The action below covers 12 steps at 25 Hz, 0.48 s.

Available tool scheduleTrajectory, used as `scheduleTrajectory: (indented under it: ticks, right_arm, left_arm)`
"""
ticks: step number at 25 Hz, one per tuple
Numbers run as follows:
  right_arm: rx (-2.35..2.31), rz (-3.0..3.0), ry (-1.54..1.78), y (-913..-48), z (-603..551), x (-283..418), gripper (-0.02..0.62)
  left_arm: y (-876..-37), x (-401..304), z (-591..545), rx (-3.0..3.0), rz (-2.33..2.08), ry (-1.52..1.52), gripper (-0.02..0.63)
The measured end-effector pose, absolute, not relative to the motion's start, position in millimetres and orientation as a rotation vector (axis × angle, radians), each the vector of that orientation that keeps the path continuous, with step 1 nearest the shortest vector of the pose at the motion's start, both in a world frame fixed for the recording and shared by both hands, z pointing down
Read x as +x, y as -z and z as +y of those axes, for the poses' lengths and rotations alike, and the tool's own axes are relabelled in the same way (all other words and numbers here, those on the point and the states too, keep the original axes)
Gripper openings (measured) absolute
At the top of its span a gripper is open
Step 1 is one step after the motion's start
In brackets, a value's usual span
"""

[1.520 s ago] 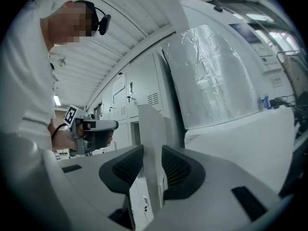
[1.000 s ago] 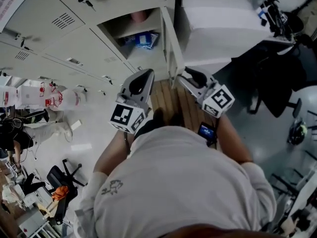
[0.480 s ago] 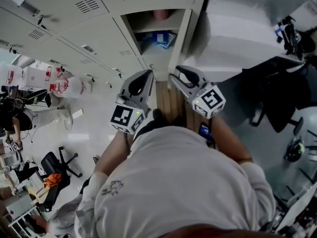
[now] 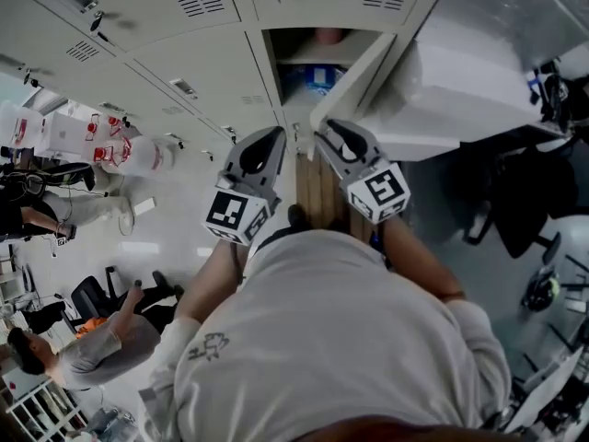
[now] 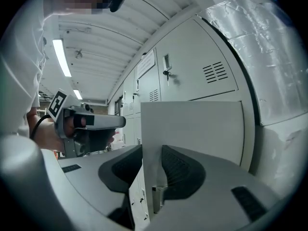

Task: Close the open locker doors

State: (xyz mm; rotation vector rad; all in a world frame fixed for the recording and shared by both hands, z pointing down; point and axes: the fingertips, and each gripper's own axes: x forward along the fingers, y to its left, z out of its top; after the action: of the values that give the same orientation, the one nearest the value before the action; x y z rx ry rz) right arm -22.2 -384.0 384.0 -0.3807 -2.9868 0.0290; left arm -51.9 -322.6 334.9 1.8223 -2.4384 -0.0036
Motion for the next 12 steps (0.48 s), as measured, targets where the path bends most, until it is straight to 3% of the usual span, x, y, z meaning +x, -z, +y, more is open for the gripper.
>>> scheduleTrajectory:
  ticks: [12]
  right_arm:
    - [-0.340, -3.018, -0.003, -387.9, -379.1, -84.6, 0.112]
  left_arm:
    - [-332.0, -96.3, -286.2, 1.791, -2.485, 0.008, -0.005]
